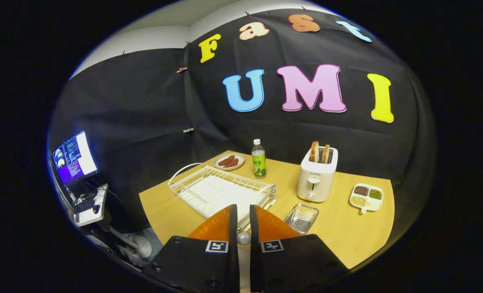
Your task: Take the plate from the dish rack, then take the spoon from the basket and place it into the plate.
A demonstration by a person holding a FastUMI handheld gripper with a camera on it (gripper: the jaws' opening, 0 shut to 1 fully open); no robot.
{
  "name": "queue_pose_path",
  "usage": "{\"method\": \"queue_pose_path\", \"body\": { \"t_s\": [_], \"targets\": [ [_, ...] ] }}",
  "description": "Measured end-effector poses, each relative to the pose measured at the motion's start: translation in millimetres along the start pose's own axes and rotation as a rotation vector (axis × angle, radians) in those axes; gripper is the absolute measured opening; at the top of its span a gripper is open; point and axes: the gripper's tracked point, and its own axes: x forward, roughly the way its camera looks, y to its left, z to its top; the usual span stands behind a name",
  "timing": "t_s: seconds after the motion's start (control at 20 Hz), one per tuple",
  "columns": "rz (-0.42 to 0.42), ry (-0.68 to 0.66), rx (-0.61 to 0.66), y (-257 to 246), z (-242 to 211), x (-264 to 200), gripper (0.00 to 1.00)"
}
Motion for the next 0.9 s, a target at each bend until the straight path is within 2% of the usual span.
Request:
{"method": "queue_pose_path", "body": {
  "t_s": [0.3, 0.45, 0.7, 0.9],
  "targets": [
    [0.084, 0.095, 0.007, 23, -62, 6, 0.14],
    [0.106, 0.084, -0.030, 33, -70, 17, 0.14],
    [0.101, 0.124, -0.129, 33, -102, 30, 0.14],
    [0.104, 0.163, -0.122, 32, -120, 23, 0.16]
  ]
}}
